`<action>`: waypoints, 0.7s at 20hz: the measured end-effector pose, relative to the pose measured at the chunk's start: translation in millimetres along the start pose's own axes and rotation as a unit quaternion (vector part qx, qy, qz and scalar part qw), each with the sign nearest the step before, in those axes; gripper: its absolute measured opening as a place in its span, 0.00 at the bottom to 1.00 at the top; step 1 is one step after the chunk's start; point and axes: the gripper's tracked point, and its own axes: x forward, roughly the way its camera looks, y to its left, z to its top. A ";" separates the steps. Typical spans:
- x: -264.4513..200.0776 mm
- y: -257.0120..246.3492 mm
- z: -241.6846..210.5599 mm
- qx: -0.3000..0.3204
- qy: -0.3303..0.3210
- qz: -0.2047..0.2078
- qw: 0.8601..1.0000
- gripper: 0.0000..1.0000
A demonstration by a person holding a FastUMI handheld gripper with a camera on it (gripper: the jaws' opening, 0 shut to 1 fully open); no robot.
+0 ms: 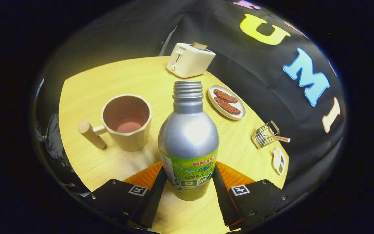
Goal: Take the bottle from table, then pour the juice into the cup, finally place the bottle on the coaster
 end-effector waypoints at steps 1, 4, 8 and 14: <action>2.6 -1.8 -0.2 0.012 -0.008 0.007 1.000 0.78; 7.3 -7.8 5.5 0.037 -0.029 0.022 0.999 0.78; 14.6 -21.0 19.3 0.060 -0.072 0.028 0.995 0.78; 29.4 -38.4 40.2 0.127 -0.116 0.045 0.984 0.78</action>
